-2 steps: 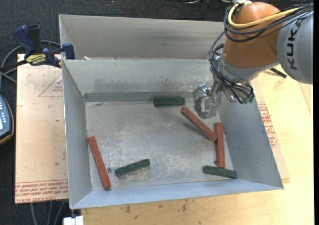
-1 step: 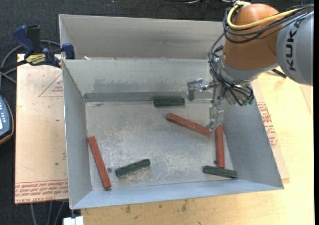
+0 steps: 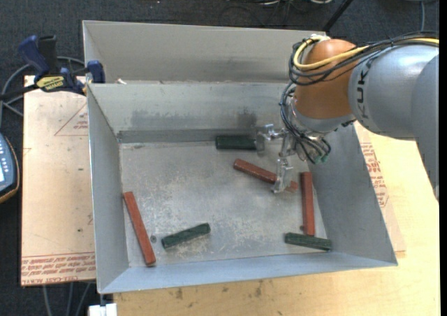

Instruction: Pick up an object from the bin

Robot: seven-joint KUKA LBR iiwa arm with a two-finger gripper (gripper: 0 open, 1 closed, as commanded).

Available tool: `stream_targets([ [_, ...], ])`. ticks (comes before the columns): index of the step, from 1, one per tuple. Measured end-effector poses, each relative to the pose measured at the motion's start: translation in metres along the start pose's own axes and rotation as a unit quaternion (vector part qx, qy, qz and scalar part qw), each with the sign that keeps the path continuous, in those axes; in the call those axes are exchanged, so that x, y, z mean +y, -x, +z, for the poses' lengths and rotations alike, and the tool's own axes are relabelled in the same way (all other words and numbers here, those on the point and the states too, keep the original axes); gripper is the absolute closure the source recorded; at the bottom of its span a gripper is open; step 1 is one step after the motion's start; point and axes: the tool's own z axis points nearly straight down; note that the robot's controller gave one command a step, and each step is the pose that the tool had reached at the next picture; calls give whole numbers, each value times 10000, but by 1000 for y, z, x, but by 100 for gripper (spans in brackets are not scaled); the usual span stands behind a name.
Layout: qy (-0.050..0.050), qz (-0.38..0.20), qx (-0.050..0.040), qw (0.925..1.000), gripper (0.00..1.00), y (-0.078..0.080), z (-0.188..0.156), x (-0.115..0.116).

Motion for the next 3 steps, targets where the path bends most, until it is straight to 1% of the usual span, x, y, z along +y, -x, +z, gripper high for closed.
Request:
stream_targets([
  [1,-9,3,-31,10000,100,2,-6,-1],
  [2,-24,-1500,-44,9887,100,-12,-203,14],
  [3,-5,-1492,-9,9888,0,-13,-198,14],
])
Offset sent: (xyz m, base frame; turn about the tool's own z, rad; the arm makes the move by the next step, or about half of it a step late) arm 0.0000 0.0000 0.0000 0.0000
